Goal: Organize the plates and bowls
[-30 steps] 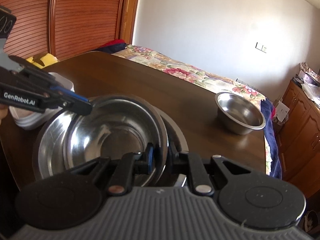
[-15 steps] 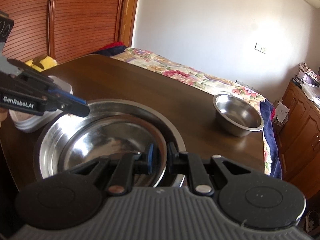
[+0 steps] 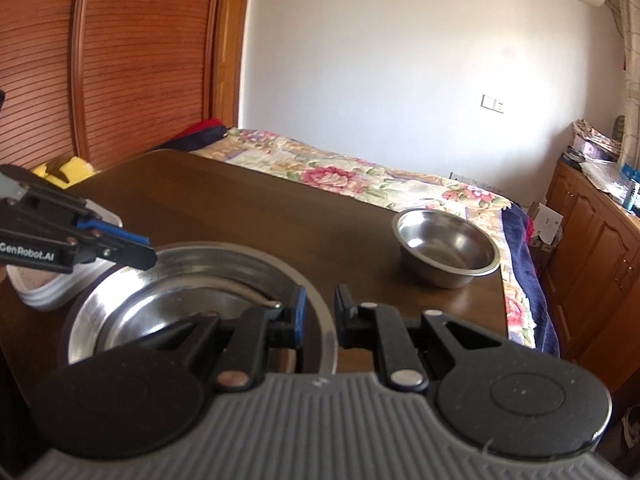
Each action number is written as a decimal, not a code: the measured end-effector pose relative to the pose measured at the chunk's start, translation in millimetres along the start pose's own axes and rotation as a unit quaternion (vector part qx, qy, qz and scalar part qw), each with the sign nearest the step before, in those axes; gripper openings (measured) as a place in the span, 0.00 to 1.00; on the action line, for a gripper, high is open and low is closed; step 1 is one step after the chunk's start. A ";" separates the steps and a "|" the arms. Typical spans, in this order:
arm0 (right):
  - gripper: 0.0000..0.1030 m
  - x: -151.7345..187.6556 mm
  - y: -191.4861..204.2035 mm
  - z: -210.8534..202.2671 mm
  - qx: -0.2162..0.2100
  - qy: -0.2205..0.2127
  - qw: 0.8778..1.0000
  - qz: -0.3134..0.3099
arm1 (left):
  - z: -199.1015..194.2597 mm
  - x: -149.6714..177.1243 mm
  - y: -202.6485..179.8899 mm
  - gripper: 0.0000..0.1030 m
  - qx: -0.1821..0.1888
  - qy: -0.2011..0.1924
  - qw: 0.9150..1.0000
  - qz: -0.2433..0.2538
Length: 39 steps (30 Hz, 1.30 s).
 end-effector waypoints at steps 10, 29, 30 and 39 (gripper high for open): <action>0.16 -7.5 -32.3 5.2 0.033 -0.028 0.999 0.023 | 10.8 -15.4 3.9 0.08 -0.012 -0.001 1.000 0.018; 0.49 -10.2 -125.9 58.2 0.095 -0.049 0.992 0.065 | 84.5 -90.0 1.4 0.45 -0.007 -0.008 1.000 0.025; 0.50 -9.0 -129.2 61.6 0.095 -0.047 0.992 0.067 | 89.8 -91.7 0.7 0.45 -0.005 -0.005 1.000 0.025; 0.50 9.0 -158.5 91.5 0.100 -0.022 0.991 0.091 | 137.7 -95.9 -14.8 0.45 0.007 0.029 0.998 0.046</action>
Point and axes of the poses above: each gripper's, at about its wrist camera, not at the fingertips, and z roughly the way its jaws point, y to its left, x to its underside, the point moved 9 cm from there along z, roughly the way its jaws point, and after that the axes turned 8 degrees about -y, right-handed, at the moved point
